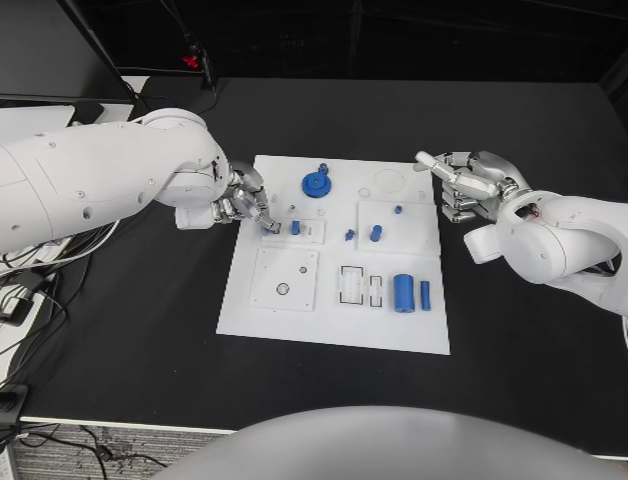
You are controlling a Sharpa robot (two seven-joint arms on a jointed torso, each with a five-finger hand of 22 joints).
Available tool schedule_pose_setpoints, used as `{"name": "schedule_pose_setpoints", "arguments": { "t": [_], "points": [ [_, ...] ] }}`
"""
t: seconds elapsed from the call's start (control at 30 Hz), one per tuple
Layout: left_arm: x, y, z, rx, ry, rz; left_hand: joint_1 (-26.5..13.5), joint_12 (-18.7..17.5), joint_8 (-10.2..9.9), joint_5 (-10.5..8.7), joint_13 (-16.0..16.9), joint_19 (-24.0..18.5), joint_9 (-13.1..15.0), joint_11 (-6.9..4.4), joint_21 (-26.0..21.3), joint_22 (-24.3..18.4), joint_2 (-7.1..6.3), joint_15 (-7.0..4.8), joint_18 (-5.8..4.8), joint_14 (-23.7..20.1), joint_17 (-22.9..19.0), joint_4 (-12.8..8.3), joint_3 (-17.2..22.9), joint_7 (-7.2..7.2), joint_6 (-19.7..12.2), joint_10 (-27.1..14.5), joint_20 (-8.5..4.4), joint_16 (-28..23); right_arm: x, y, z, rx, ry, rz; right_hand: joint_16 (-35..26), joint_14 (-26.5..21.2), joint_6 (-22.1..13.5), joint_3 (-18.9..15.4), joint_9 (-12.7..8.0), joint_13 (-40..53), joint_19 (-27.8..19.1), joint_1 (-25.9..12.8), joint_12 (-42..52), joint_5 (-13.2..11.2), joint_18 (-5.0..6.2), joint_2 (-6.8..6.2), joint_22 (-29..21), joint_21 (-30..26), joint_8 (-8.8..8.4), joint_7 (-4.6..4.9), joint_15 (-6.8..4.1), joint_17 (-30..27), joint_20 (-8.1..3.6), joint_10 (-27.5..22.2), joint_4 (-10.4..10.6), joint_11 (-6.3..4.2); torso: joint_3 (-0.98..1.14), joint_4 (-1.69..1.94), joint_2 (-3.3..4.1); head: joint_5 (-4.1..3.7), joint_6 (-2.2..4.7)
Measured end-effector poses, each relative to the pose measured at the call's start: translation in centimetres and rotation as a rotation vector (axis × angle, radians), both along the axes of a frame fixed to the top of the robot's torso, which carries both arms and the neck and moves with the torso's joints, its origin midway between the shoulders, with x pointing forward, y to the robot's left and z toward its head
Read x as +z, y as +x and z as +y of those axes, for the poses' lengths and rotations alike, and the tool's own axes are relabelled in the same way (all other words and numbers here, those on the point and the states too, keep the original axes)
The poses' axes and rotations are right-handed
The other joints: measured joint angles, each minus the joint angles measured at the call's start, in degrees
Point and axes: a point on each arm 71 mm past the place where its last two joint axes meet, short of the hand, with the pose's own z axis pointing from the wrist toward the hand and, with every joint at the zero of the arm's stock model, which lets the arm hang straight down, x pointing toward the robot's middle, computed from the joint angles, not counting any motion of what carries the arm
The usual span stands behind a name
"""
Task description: Assemble the parts on the task board
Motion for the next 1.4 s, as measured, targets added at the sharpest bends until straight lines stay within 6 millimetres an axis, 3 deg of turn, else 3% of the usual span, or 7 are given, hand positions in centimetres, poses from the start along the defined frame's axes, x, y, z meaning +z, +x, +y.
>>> {"name": "schedule_pose_setpoints", "arguments": {
  "t": [1.4],
  "points": [
    [0.05, 0.47, -0.40, -0.004, 0.006, 0.006, 0.06, -0.15, -0.02, -0.55, -0.02, 0.00, -0.23, 0.11, 0.00, 0.00, -0.06, 0.01, 0.00, -0.01, -0.01, 0.31, 0.46, 0.20, 0.20, -0.11, 0.00, 0.00, -0.02, -0.01, 0.05, 0.001, 0.000, 0.001, 0.00, 0.00, -0.33, 0.00, -0.05, 0.00, 0.00, 0.00, 0.00, 0.00, 0.00, 0.00, 0.00, 0.00, 0.21, -0.07, 0.00, 0.00, 0.00, 0.00, 0.00, 0.00, -0.01, -0.03, -0.02, -0.06, -0.70]
  ]
}}
